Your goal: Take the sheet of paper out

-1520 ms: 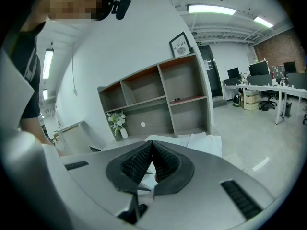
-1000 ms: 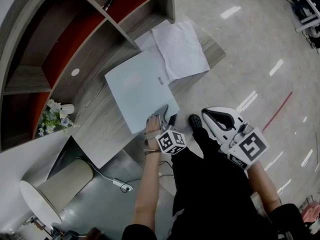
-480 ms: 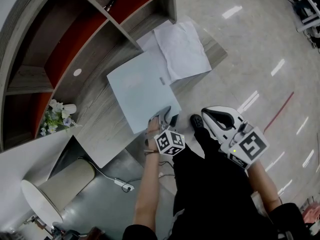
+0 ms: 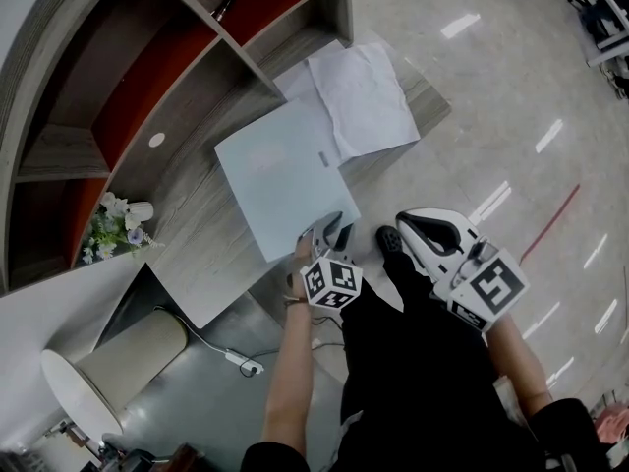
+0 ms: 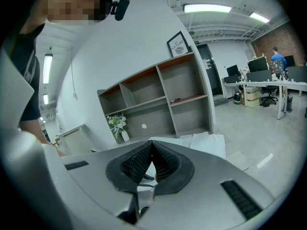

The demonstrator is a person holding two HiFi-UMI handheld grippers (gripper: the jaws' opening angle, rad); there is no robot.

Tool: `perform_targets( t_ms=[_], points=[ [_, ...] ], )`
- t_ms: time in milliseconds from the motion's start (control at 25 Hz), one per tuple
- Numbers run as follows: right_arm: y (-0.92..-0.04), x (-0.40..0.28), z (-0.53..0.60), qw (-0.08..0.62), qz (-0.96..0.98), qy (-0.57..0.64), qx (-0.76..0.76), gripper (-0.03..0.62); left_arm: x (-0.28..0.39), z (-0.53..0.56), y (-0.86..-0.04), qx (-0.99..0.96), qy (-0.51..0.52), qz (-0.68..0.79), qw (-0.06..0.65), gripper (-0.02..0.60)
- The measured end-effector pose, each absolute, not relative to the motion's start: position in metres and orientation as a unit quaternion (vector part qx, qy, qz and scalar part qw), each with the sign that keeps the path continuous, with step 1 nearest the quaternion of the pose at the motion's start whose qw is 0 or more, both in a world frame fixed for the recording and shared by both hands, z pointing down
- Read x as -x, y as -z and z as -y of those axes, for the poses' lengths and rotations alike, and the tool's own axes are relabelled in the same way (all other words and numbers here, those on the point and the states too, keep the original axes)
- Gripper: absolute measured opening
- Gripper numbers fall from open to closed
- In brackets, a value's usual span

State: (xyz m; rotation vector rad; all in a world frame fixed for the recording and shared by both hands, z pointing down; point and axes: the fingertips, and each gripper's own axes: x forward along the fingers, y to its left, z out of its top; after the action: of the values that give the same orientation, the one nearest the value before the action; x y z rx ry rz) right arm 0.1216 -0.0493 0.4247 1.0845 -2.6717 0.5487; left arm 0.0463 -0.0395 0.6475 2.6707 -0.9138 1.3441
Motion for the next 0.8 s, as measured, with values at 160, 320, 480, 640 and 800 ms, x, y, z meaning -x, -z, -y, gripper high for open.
perform_targets(
  t_ms=[160,320,480,640,800],
  points=[
    [-0.424,-0.120,0.051,0.104,0.906,-0.188,-0.365,0.012,-0.044,0.040,-0.637,-0.860,-0.400,0.316,0.012,0.074],
    [-0.422,-0.118,0.053,0.102,0.907,-0.188,-0.363,0.012,-0.040,0.043,-0.626,-0.866,-0.365,0.339,0.044,0.054],
    [-0.421,-0.117,0.053,0.102,0.908,-0.187,-0.360,0.012,-0.034,0.046,-0.616,-0.873,-0.310,0.364,0.101,0.047],
    [-0.420,-0.114,0.056,0.101,0.910,-0.186,-0.357,0.012,-0.027,0.052,-0.603,-0.875,-0.266,0.384,0.129,0.029],
    [-0.419,-0.110,0.058,0.099,0.912,-0.181,-0.355,0.012,-0.021,0.052,-0.598,-0.873,-0.242,0.399,0.144,0.023]
  ],
)
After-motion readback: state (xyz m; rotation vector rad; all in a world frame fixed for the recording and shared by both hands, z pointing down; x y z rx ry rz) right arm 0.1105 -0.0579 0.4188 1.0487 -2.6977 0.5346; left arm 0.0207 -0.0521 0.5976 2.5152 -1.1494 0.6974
